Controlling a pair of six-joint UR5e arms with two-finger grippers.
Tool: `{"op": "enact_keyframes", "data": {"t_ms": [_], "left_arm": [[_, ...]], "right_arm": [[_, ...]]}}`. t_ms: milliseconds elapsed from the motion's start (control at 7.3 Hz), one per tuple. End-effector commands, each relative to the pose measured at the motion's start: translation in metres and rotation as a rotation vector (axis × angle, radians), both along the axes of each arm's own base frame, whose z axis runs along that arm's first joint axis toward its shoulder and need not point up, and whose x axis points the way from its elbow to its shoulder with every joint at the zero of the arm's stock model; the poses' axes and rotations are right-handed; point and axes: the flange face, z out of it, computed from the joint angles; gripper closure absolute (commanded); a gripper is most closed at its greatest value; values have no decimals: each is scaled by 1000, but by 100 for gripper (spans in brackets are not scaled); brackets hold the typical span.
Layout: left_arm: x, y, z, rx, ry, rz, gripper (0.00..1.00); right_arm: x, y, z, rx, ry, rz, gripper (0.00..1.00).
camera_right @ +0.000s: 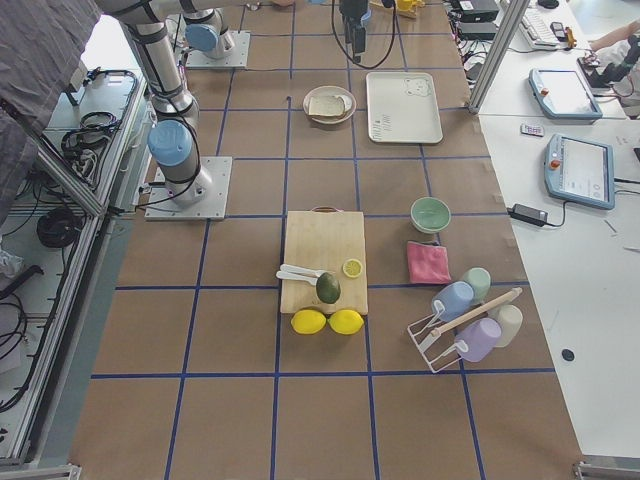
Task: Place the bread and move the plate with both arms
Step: 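Reach the left gripper to the rim of the white plate and grasp it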
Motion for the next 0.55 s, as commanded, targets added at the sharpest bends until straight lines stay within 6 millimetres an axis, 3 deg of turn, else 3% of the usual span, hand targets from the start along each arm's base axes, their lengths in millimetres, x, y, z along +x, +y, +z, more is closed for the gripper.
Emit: {"op": "enact_keyframes", "data": {"t_ms": [0,137,411], "left_arm": [[0,1,0,5,1,1,0],[0,1,0,4,1,1,0],[-1,-11,-25,44,11,4,0]], "right_arm": [[-1,1,-1,-8,-1,-5,0],[-1,1,-1,-11,-3,-7,0],[0,0,0,-17,-7,-7,0]]}}
